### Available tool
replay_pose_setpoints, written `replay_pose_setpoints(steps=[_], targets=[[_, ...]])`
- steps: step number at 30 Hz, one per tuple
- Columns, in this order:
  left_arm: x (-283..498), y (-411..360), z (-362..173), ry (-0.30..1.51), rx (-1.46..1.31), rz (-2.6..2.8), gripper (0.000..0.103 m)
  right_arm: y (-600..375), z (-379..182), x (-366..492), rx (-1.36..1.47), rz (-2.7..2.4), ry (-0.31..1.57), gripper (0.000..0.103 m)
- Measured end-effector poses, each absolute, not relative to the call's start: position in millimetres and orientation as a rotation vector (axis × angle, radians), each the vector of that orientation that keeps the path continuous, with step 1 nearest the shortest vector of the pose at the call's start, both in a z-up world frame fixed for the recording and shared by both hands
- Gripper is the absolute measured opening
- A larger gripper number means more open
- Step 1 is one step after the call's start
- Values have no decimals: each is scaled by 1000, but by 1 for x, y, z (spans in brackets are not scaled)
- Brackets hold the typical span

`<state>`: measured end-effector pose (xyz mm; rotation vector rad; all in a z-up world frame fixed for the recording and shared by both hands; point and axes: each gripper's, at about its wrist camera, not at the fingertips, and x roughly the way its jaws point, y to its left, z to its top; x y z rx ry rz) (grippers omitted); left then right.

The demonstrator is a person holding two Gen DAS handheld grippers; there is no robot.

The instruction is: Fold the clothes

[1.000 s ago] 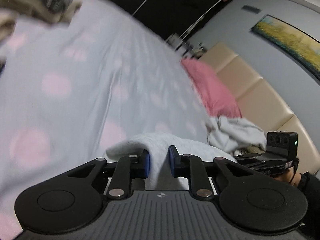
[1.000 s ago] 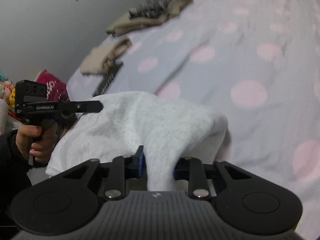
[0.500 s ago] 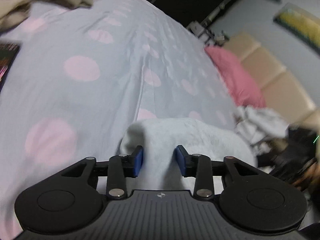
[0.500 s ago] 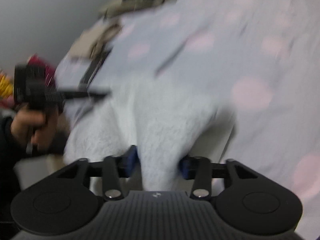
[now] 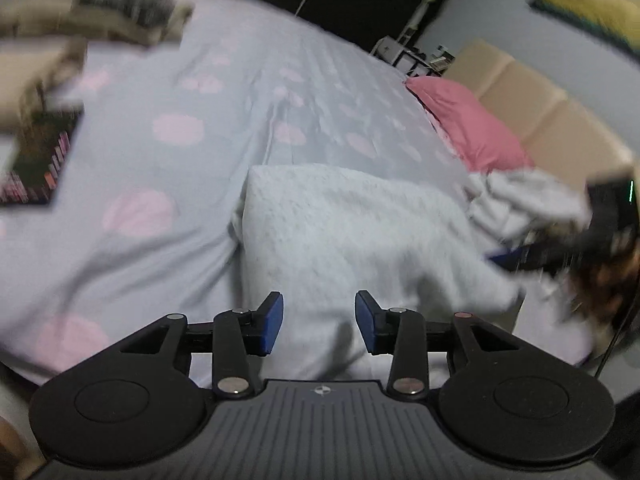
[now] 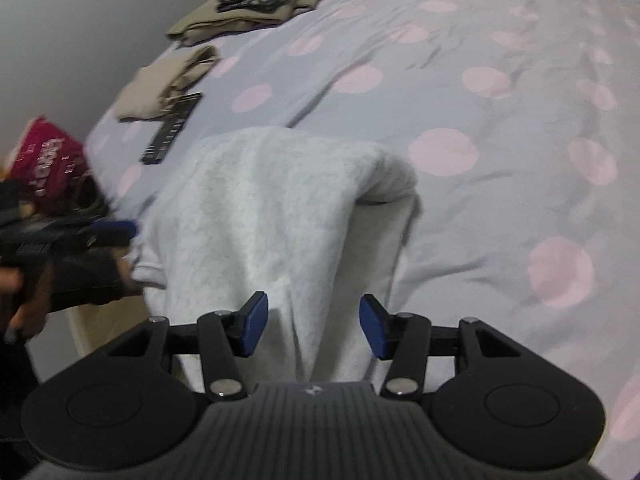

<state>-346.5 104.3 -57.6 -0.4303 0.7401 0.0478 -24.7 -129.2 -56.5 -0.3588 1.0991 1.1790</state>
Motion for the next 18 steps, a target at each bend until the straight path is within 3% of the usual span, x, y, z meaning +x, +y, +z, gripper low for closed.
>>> replay_pose_setpoints(steps=[2,4,8,13,18], targets=[[-356,79,-57,710,-287,45,39,-134,-45,-38,-384,1191,1016,56],[-361,53,-60,674,-127,38,40,-136,-41,-54,-425,1210,958,64],[-350,16,-75,662,171,86,40,-137,-43,-80,-482,1224,904,64],[-342,11,-85,667,277,120,39,-145,-48,-89,-512,1218,898,64],[-346,6,-86,667,322,86,16,-149,-38,-102,-526,1309,818,64]])
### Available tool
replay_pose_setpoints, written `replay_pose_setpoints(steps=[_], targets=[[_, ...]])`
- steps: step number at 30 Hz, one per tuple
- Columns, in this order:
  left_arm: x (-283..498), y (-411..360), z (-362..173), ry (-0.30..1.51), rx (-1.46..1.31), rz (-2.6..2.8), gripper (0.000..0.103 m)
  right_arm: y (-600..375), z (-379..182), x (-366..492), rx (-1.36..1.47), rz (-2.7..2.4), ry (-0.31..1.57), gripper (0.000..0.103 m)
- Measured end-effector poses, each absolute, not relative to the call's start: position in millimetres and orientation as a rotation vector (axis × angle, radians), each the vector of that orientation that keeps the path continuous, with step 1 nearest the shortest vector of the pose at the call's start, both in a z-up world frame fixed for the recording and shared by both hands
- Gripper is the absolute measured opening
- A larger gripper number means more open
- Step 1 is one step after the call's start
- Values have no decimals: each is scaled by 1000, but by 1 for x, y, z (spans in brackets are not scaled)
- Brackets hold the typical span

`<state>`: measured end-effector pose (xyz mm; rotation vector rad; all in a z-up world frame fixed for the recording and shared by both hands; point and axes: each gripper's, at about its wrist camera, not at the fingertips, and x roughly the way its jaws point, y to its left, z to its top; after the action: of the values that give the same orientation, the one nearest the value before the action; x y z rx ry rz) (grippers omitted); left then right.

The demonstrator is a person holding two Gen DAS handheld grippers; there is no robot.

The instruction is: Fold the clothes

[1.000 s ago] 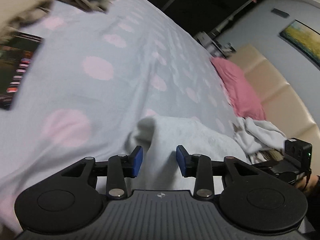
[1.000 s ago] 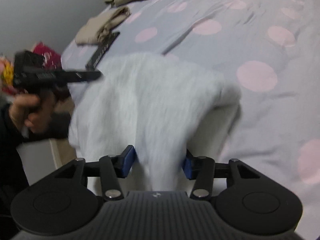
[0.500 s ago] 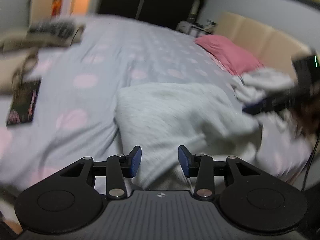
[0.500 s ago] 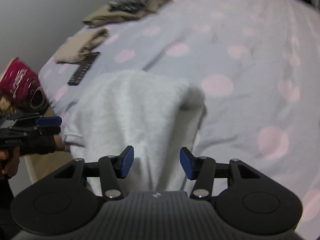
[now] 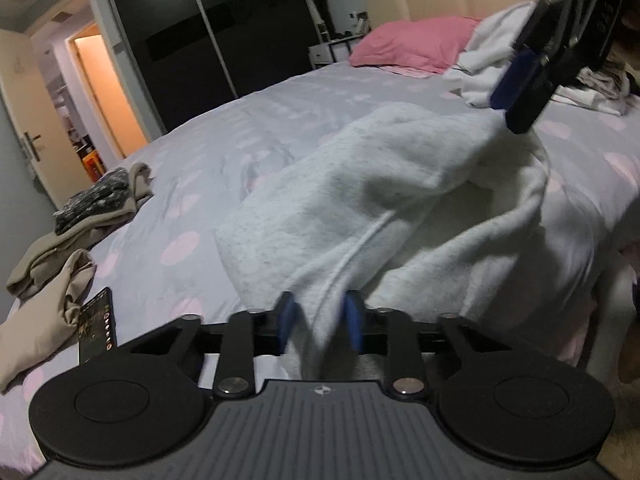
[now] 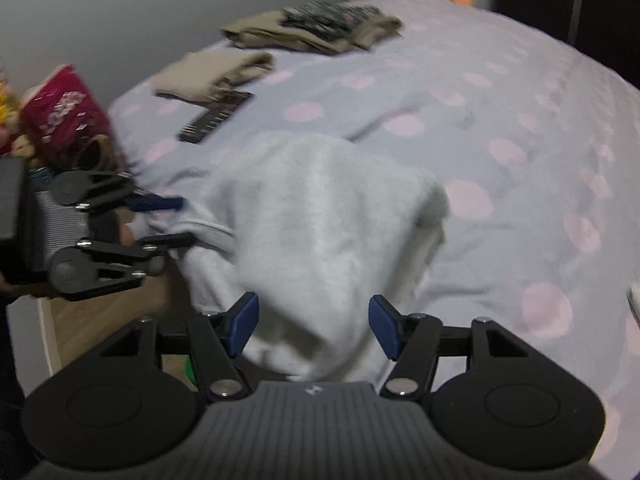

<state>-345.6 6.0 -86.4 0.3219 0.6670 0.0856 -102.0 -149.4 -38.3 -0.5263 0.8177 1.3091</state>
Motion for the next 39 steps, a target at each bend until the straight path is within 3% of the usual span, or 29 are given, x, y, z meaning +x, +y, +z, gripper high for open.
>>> replay_pose_setpoints(steps=[5,6,7,8,13,18,20,21,22,23,24,29,32,34,35,39], targets=[[-349,7,-86,660,348,61,4,-139,-45,-127,-670,1328,706,61],[-351,12,-83,653,328,55,3,-135,-49,-131,-717,1314,700,41],[-356,18,-77,640,301,49,3,-133,-53,-131,-745,1302,713,10],[-361,24,-69,624,268,44,3,-132,-55,-130,-761,1294,730,7],[-393,56,-41,577,143,29,0,-148,-31,-102,-597,1287,760,7],[-403,60,-64,682,126,24,0,-145,-42,-95,-592,1272,857,8],[-403,54,-66,666,149,18,0,-142,-52,-103,-637,1292,846,13],[-402,50,-64,645,168,12,0,-141,-54,-107,-654,1296,827,22],[-401,46,-62,623,186,6,4,-140,-55,-112,-671,1298,802,44],[-399,42,-61,611,209,0,14,-139,-54,-118,-689,1304,766,51],[-396,37,-62,613,236,-6,24,-139,-51,-124,-705,1315,720,55],[-384,21,-73,595,327,-39,25,-134,-36,-145,-755,1355,525,59],[-377,16,-74,575,345,-39,25,-129,-27,-146,-658,1389,494,53],[-375,20,-73,573,313,-40,25,-121,-30,-140,-607,1375,547,12],[-374,22,-73,573,295,-39,25,-116,-36,-137,-611,1353,589,6],[-366,29,-67,568,238,-31,25,-100,-85,-140,-767,1348,729,5]])
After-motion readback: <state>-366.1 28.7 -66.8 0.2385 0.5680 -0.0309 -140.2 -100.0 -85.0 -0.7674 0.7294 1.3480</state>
